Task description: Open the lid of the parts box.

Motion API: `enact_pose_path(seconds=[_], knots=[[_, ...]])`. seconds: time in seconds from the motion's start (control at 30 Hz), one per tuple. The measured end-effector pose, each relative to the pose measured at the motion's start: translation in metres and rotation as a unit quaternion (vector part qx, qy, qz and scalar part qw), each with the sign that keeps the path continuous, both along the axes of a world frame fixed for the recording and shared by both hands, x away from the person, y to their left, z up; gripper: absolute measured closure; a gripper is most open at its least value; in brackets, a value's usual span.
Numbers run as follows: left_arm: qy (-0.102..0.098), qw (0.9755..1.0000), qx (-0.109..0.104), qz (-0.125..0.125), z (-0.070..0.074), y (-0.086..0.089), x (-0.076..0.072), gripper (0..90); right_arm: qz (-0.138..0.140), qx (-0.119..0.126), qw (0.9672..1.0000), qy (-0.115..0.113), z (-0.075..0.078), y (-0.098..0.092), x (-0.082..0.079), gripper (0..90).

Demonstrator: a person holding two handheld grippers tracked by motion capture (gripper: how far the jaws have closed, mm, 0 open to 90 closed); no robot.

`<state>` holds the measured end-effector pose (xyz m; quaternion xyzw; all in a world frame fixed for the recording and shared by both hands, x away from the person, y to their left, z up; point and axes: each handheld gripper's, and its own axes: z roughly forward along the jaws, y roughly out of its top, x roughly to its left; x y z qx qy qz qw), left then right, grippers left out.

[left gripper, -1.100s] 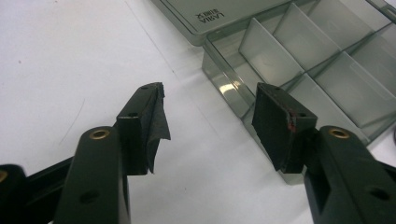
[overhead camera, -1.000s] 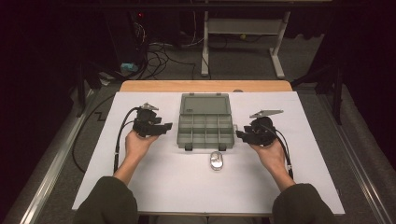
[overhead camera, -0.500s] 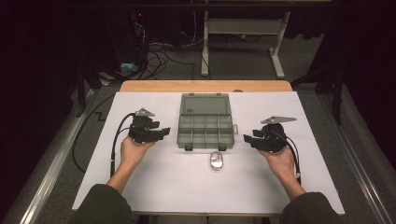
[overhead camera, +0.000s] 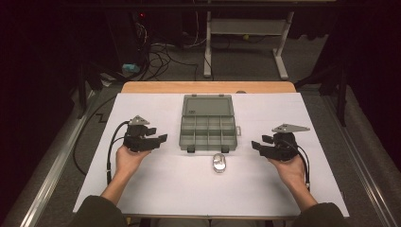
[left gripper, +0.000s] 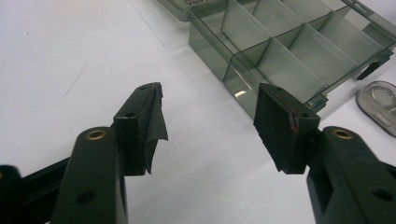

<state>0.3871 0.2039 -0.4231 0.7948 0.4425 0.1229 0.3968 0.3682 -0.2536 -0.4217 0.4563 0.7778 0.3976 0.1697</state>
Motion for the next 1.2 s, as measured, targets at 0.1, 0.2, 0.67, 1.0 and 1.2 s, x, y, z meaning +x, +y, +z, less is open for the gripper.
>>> enact_pose_path(seconds=[0.1,0.2,0.67,1.0,1.2], knots=[[-0.002,1.0000,-0.004,0.000,-0.001,0.002,-0.004,41.8,0.001,0.003,1.0000,-0.003,-0.001,-0.003,-0.004,43.9],[-0.004,1.0000,-0.006,0.000,-0.001,0.004,-0.006,41.4,0.001,0.005,1.0000,-0.006,-0.002,-0.004,-0.006,42.9],[-0.016,0.9998,-0.009,0.007,-0.005,0.012,-0.023,39.4,0.004,0.011,0.9997,-0.020,-0.008,-0.013,-0.020,41.0],[-0.031,0.9993,-0.017,0.012,-0.006,0.021,-0.037,38.5,0.005,0.019,0.9990,-0.039,-0.009,-0.019,-0.032,38.3],[-0.037,0.9989,-0.024,0.013,-0.009,0.026,-0.045,37.9,0.002,0.025,0.9988,-0.043,-0.012,-0.024,-0.038,37.5]])
